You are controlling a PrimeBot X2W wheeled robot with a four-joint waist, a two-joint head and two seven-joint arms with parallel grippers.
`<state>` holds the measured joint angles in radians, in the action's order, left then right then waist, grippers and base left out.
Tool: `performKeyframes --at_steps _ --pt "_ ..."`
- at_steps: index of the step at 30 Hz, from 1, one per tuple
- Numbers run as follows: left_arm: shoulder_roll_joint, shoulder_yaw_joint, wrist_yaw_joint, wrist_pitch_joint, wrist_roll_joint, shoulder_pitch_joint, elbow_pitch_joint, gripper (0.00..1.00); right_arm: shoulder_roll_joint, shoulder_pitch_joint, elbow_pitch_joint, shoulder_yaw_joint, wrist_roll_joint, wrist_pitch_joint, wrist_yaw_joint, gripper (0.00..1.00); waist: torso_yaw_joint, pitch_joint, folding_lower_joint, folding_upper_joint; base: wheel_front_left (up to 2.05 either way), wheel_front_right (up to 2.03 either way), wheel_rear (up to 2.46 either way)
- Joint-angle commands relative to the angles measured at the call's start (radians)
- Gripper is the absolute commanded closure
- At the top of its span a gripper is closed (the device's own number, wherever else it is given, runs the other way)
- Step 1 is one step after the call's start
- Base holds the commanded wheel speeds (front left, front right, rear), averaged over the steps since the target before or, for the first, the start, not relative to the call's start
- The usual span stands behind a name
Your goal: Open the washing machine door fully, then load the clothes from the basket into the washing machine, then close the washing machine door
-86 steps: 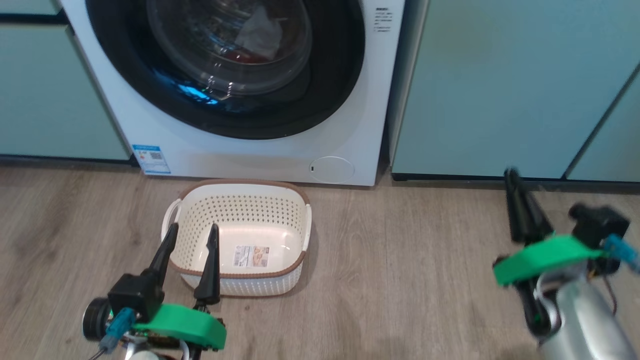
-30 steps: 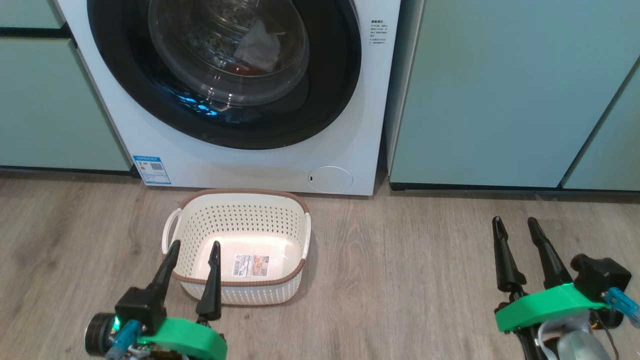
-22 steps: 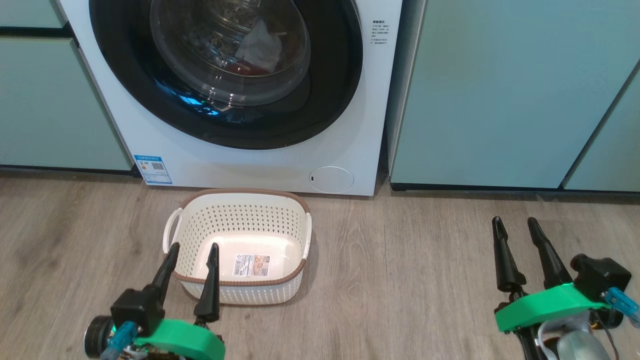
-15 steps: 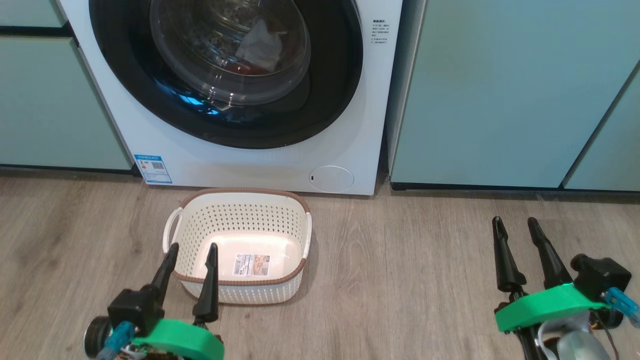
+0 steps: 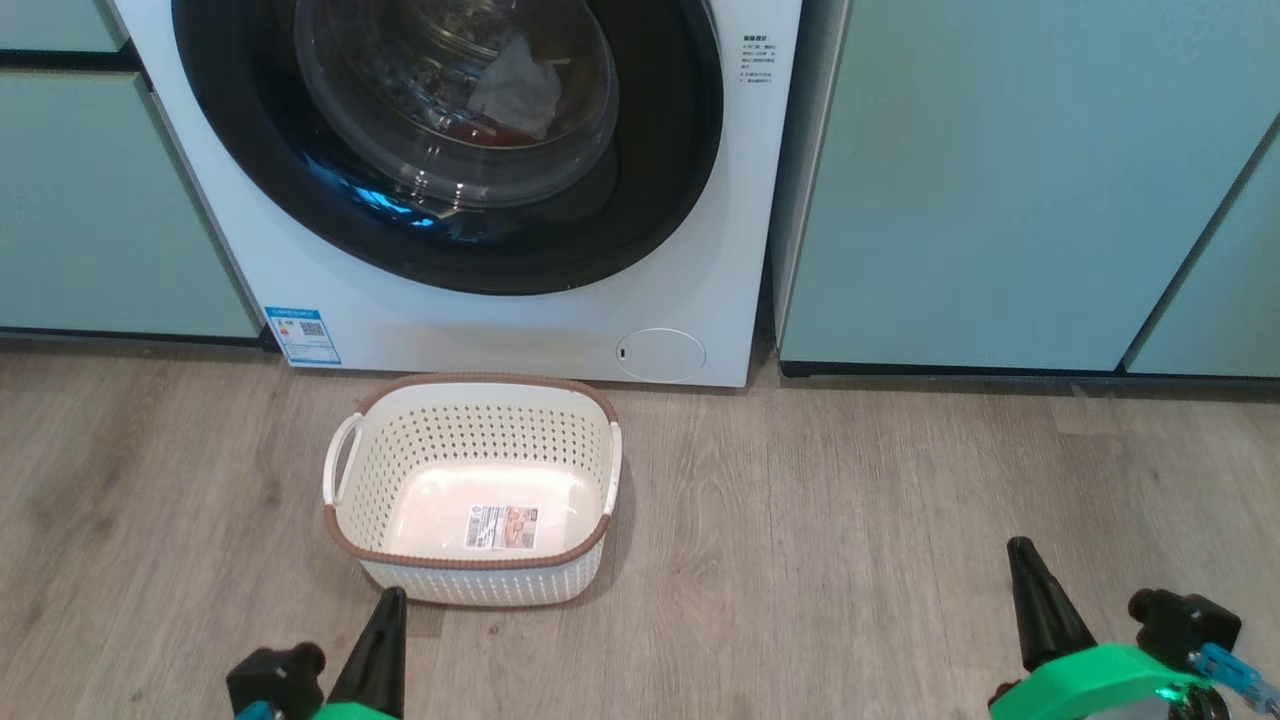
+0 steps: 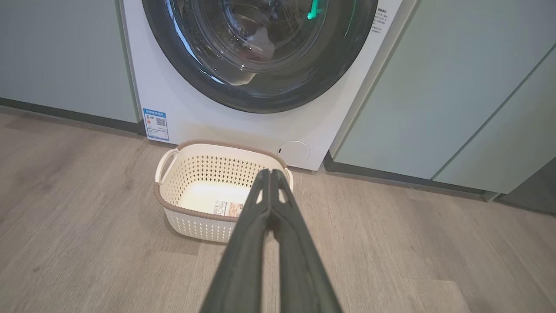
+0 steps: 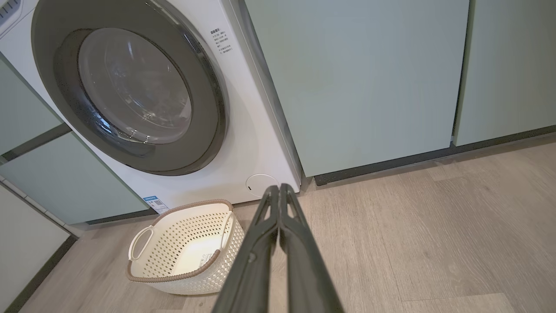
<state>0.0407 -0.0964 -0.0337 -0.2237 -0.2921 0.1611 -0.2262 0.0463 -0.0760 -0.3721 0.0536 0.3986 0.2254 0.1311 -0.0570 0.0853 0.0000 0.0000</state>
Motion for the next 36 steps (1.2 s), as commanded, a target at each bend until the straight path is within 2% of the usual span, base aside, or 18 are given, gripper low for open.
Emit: performKeyframes --at_steps 1,36 --pt "0.001 0.013 -0.006 0.004 -0.023 -0.047 0.031 1.0 0.001 0.047 0.037 0.005 0.022 -0.006 0.0 1.0 0.0 -0.001 0.0 0.0 0.0 0.0 0.0" --pt "0.003 0.072 -0.033 0.104 -0.414 -0.114 0.016 1.0 0.002 0.087 0.065 0.021 0.381 -0.106 0.0 1.0 0.018 -0.027 0.0 0.0 0.0 0.0 0.0"
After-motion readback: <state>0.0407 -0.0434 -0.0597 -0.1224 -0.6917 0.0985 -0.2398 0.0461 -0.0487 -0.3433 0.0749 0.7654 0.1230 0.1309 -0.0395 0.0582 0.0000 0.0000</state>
